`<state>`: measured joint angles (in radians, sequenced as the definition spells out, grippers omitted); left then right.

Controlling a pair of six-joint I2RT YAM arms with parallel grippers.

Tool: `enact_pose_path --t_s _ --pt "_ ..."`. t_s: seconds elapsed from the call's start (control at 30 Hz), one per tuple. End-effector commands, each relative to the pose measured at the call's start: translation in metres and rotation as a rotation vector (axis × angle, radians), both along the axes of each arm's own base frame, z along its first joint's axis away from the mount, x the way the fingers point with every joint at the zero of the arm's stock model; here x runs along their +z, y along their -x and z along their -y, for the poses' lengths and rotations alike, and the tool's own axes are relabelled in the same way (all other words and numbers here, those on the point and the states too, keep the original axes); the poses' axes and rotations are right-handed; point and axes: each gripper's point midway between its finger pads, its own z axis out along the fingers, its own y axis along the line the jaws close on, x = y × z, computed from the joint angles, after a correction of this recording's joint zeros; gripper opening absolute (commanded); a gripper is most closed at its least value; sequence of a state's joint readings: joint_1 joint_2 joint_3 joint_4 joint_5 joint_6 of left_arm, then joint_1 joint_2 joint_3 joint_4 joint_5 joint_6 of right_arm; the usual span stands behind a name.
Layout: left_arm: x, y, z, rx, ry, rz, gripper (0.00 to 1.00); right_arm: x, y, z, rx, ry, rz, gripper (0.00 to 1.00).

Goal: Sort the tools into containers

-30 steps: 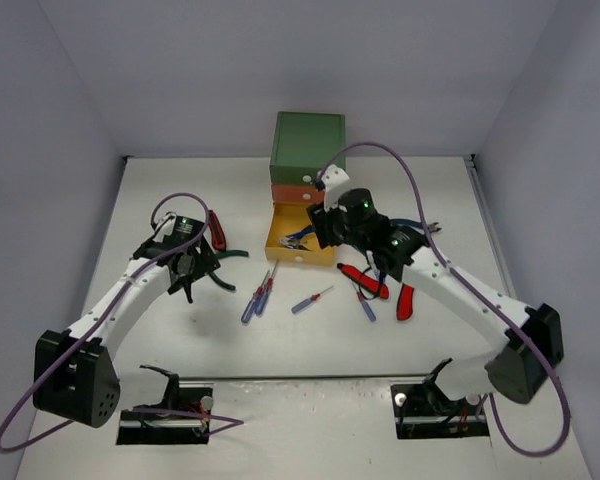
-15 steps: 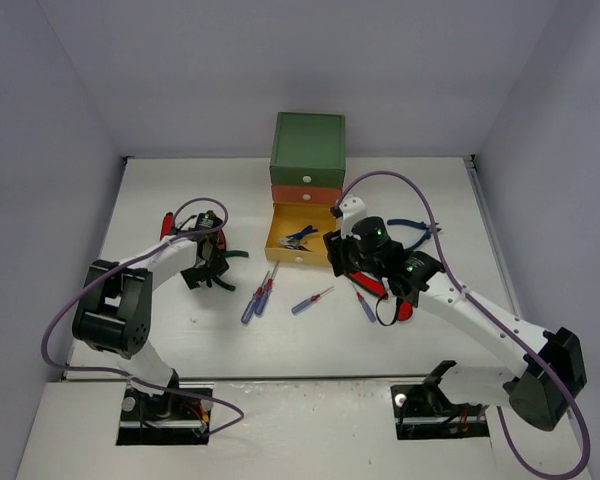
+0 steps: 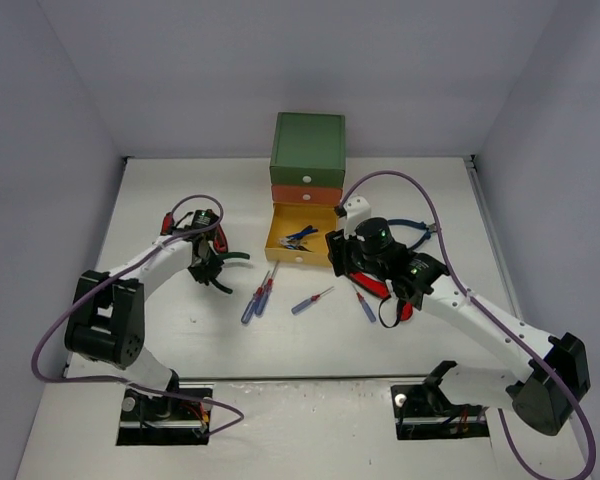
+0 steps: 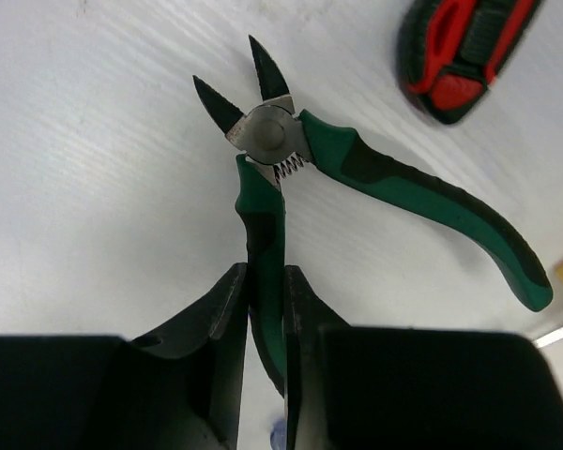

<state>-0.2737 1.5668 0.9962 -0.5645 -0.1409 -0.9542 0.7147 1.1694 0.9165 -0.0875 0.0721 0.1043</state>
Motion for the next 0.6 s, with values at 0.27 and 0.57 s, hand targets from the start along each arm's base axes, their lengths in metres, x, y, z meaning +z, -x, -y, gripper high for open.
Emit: enact_pose_path --t_s 0.27,0.57 --pt "0.131 -0.042 0.113 -0.066 0.222 0.259 0.00 0.059 -0.007 0.009 -0.054 -0.093 0.146 0.53" --pt "0.133 -0.083 0.173 -0.048 0.235 0.299 0.00 0.070 0.010 0.024 -0.085 -0.149 0.165 0.53"
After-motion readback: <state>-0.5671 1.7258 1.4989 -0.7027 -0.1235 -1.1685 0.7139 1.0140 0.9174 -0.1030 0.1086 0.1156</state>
